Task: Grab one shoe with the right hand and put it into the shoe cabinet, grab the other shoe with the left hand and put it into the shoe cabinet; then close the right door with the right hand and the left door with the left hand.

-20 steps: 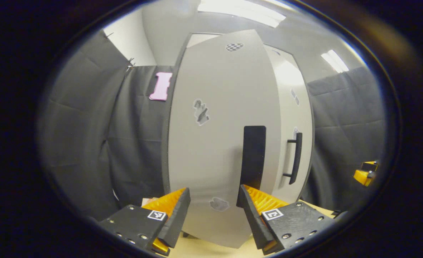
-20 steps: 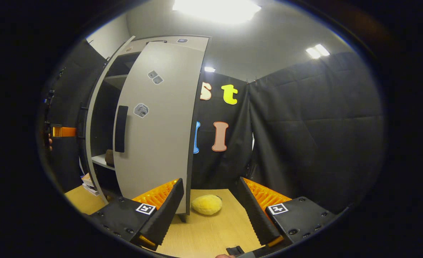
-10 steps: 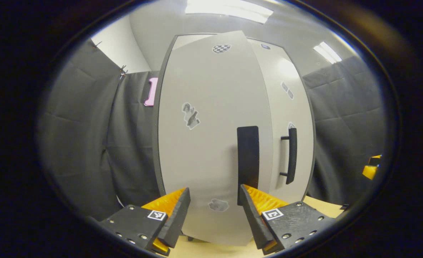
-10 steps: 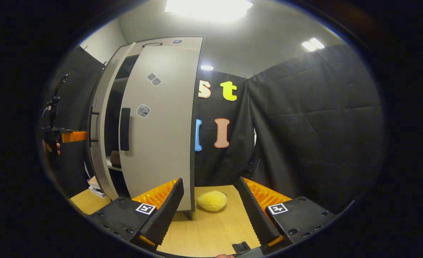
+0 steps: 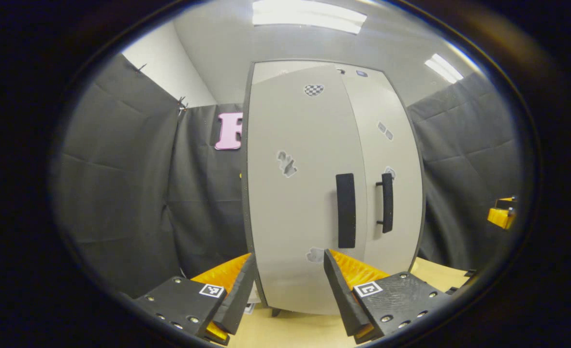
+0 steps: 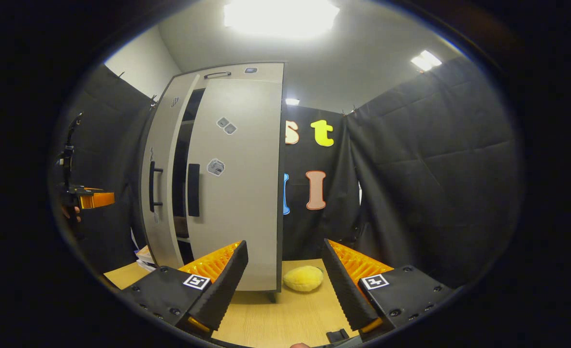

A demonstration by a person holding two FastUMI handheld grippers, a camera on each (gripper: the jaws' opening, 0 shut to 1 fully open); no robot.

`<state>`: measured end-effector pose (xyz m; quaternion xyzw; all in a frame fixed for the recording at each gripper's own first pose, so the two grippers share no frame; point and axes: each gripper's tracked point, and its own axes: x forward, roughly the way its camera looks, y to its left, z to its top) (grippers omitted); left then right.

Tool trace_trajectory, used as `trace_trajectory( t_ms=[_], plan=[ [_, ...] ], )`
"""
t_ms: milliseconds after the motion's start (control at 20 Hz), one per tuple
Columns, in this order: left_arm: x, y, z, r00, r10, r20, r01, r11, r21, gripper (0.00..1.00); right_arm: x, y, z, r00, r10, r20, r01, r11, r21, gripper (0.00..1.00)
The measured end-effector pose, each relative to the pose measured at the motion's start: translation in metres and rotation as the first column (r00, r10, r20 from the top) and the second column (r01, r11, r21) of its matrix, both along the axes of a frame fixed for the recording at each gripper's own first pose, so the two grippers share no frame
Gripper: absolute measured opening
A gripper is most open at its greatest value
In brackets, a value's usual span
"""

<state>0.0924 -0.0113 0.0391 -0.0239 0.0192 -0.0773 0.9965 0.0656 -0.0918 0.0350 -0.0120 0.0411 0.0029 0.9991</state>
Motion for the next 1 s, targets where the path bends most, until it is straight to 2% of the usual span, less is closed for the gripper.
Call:
trace_trajectory(
  t_ms=[450,650,700,800,1000],
  plan=[
    [-0.068,0.047,-0.016,0.996,0.087,-0.020,-0.087,0.996,0.019,0.86,-0.020,0.015,0.012,0.997,0.077,0.031,-0.077,0.997,0.001,0.96],
    [-0.091,0.074,-0.017,0.982,0.187,0.023,-0.189,0.978,0.084,0.81,-0.025,0.016,0.016,0.995,0.090,0.050,-0.091,0.996,0.009,0.98],
    [-0.094,0.078,-0.016,0.979,0.202,0.034,-0.205,0.973,0.107,0.87,-0.026,0.016,0.016,0.994,0.094,0.053,-0.095,0.995,0.016,0.97],
    [-0.094,0.081,-0.014,0.974,0.221,0.043,-0.224,0.965,0.135,0.87,-0.025,0.020,0.017,0.993,0.103,0.058,-0.105,0.994,0.031,0.96],
    [-0.097,0.083,-0.017,0.973,0.230,0.035,-0.233,0.966,0.113,0.87,-0.024,0.024,0.023,0.990,0.106,0.089,-0.110,0.993,0.044,0.98]
  ],
)
